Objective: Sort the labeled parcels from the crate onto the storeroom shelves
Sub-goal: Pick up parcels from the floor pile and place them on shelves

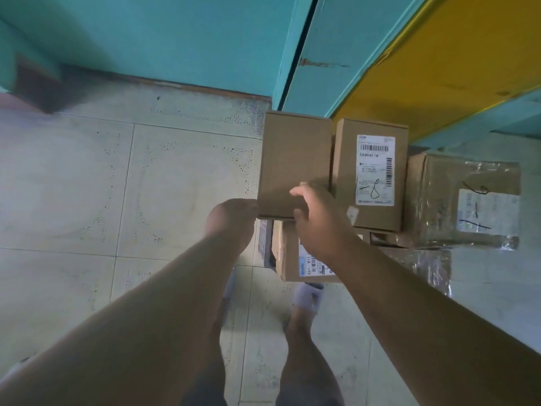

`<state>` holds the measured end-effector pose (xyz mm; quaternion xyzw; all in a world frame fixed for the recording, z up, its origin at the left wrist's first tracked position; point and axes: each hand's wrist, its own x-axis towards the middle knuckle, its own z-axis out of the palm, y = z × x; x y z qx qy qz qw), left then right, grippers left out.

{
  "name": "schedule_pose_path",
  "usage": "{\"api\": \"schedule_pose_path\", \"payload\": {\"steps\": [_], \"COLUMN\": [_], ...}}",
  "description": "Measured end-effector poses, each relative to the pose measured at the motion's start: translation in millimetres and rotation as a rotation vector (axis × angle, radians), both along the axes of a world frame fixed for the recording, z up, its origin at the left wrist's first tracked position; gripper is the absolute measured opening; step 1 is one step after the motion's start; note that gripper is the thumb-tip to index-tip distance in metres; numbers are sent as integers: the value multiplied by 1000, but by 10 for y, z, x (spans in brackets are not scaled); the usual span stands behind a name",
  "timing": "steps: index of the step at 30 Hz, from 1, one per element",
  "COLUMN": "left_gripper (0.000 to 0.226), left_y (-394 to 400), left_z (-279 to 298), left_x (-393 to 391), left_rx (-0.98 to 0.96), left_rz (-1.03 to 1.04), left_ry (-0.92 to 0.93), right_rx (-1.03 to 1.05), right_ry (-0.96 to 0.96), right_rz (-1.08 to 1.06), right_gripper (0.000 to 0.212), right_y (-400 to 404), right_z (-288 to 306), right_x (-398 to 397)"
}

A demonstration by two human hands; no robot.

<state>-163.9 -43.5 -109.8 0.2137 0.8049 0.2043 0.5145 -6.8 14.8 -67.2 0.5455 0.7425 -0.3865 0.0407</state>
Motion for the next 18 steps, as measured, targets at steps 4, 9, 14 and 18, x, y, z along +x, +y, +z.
{"api": "schedule_pose_path", "payload": {"steps": [4, 9, 14, 18], "left_gripper": [15, 26, 18, 8], "left_y": [-22, -55, 11, 173], "left_z": [91, 154, 406, 749], "left_x": [49, 43, 47, 58], "left_rx": [-26, 26, 109, 119], "left_rz": [240, 366, 195, -62], "left_ry": [-172, -321, -320, -181], "right_rx": [-2, -4, -6, 31], "right_ry": [38, 94, 89, 50], "right_rz": [-64, -97, -64, 17], "right_gripper": [40, 48, 57, 59], "right_y": [-70, -126, -152, -186], "right_z": [-38, -48, 147, 378], "right_x": [9, 76, 75, 87]}}
